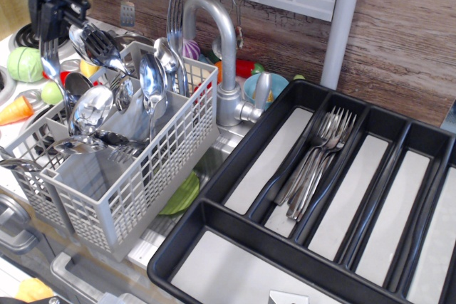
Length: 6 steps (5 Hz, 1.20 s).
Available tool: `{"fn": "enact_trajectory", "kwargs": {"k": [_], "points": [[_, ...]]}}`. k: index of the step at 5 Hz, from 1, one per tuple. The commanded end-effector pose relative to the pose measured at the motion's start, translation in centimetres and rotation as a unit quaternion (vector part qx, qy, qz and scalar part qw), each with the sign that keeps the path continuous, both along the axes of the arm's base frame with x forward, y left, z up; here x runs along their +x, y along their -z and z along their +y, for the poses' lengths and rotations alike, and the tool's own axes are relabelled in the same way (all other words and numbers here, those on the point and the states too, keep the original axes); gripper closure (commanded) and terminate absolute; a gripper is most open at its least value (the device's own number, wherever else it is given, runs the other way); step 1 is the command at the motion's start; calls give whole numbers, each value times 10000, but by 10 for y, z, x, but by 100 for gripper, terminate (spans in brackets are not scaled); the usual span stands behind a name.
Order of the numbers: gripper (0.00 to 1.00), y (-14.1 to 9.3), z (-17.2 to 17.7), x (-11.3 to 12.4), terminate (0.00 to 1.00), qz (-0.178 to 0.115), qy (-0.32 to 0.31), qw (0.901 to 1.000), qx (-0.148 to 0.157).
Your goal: Put fork from basket to tray
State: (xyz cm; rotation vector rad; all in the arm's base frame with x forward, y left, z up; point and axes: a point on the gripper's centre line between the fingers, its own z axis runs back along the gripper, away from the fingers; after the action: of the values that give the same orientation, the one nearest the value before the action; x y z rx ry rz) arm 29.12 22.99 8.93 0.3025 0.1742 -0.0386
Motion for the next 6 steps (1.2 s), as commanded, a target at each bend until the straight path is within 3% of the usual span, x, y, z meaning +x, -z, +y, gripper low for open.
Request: {"fn": "enact_trajectory", "kwargs": {"k": [1, 2, 3, 4, 5, 6], "points": [[100, -93, 6, -2, 0, -526, 157, 9955, 775], [100, -131, -4, -11, 0, -687, 59, 9930, 960], [100, -174, -10, -9, 0, -669, 640, 9914, 922], [100, -198, -32, 2, 0, -596, 329, 9968, 416], [100, -207, -62, 13, 0, -540, 300, 9972, 411], [100, -200, -99, 15, 0, -542, 227, 9980, 245]]}}
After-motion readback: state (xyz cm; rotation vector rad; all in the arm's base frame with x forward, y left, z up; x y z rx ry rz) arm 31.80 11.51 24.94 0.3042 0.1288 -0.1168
